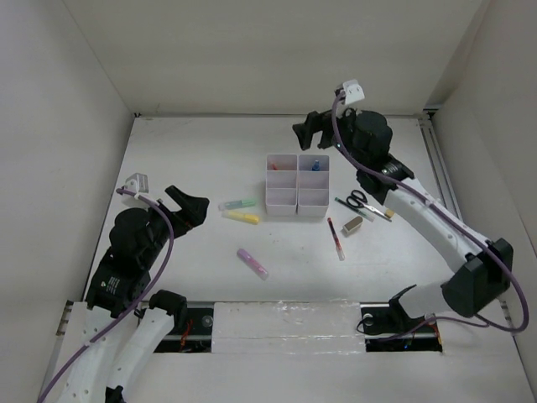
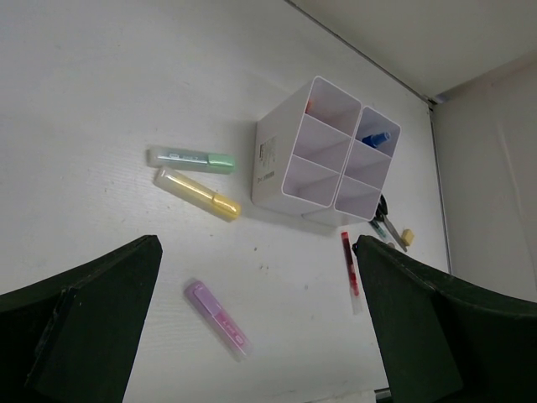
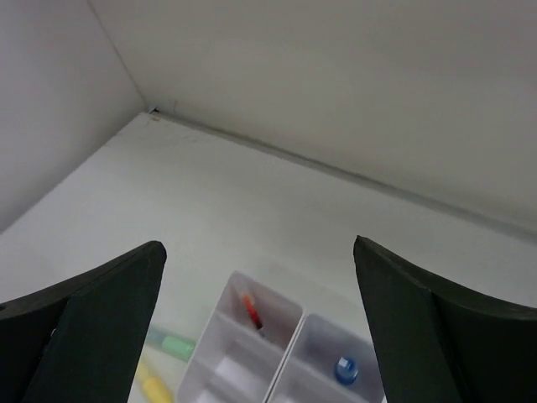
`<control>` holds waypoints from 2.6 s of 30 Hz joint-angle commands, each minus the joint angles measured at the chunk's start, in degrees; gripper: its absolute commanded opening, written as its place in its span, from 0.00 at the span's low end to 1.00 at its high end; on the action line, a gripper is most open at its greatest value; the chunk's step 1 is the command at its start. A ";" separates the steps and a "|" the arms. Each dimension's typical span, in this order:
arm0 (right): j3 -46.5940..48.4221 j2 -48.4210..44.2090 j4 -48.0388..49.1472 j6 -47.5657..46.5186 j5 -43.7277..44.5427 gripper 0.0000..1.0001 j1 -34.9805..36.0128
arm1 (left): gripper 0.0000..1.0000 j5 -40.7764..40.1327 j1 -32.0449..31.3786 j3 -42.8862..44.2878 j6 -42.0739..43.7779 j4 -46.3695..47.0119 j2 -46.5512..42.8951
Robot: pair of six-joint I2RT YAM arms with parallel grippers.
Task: Sort the stationery into containers
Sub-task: Pick up the pen from the center of the board.
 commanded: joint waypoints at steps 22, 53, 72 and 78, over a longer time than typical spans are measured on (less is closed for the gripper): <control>-40.29 -44.75 -30.96 46.20 23.73 1.00 12.14 | 1.00 8.62 0.07 -1.33 5.47 5.37 2.84; -29.90 -45.57 -41.09 38.19 26.04 0.91 13.20 | 1.00 -20.71 -35.19 4.73 -24.67 6.80 28.64; -40.38 -15.15 -27.62 42.15 16.09 0.66 7.92 | 1.00 -42.34 -32.54 8.79 -17.02 -14.40 13.32; -40.38 -11.72 -28.15 43.21 15.47 0.65 7.92 | 1.00 -41.82 -32.54 8.25 -15.88 -13.78 11.31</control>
